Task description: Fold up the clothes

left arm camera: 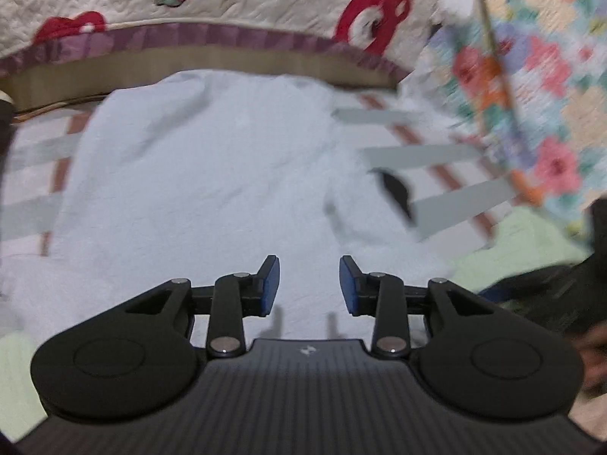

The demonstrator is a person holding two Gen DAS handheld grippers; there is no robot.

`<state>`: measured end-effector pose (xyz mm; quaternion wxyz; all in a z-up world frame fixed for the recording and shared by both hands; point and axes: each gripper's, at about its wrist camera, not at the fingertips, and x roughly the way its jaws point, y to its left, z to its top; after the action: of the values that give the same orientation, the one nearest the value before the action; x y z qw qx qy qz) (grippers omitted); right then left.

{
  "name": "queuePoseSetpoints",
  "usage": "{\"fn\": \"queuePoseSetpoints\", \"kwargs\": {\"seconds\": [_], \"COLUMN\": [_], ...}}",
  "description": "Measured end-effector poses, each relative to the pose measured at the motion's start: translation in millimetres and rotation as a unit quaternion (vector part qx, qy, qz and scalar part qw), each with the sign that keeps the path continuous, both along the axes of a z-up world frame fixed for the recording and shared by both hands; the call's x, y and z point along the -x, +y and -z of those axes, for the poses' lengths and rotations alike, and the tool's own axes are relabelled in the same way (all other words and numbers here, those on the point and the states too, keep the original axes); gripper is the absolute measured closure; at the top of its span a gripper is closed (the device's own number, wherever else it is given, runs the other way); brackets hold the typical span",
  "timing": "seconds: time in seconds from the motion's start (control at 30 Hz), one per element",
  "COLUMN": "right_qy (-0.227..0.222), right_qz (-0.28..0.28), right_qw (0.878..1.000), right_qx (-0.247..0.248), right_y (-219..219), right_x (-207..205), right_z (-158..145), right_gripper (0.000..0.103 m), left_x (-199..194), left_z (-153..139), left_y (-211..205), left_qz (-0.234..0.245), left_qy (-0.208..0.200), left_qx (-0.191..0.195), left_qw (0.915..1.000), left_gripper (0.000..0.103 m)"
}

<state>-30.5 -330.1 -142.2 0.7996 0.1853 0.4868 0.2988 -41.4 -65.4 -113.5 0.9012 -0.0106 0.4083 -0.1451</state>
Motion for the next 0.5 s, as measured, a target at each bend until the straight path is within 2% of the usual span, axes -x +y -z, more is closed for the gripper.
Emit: {"fn": "queuePoseSetpoints", "kwargs": {"seconds": [0.03, 0.07, 0.1, 0.17, 0.2, 0.27, 0.33, 0.37, 0.5], "right_qy": [0.027, 0.052, 0.076, 0.11, 0.122, 0.146, 0.163, 0.167, 0.157], "right_qz": [0.028, 0.057, 0.085, 0.128, 0.14, 0.143, 0.144, 0.15, 0.2], "right_qw": [0.999, 0.995, 0.99, 0.981, 0.977, 0.969, 0.962, 0.96, 0.954], "right_qx": [-0.032, -0.057, -0.08, -0.1, -0.107, -0.14, -0.165, -0.169, -0.159], "right_y": [-13, -25, -36, -50, -54, -53, -49, -47, -42], "right_x": [-3, -6, -8, -9, -8, -5, -6, -7, -15], "right_z": [2, 7, 13, 28, 34, 46, 54, 57, 68], "right_gripper": [0.054, 0.054, 0.051, 0.05, 0.049, 0.049, 0.049, 0.049, 0.044], "left_x": [0, 0, -1, -4, -4, 0, 10, 15, 30], "left_z": [3, 6, 7, 10, 11, 9, 4, 2, 7], "left_y": [-2, 0, 3, 16, 23, 35, 53, 64, 102], "left_qz": [-0.009, -0.021, -0.035, -0.067, -0.084, -0.124, -0.176, -0.207, -0.289], "left_qy": [0.0, 0.0, 0.003, 0.021, 0.029, 0.026, 0.013, 0.008, 0.037], "left_qx": [-0.036, -0.05, -0.056, -0.039, -0.031, -0.05, -0.076, -0.08, -0.059], "left_qw": [0.9993, 0.9985, 0.9978, 0.9968, 0.9956, 0.9907, 0.9814, 0.9751, 0.9547], "left_gripper": [0.069, 0.069, 0.069, 0.069, 0.069, 0.069, 0.059, 0.058, 0.058]}}
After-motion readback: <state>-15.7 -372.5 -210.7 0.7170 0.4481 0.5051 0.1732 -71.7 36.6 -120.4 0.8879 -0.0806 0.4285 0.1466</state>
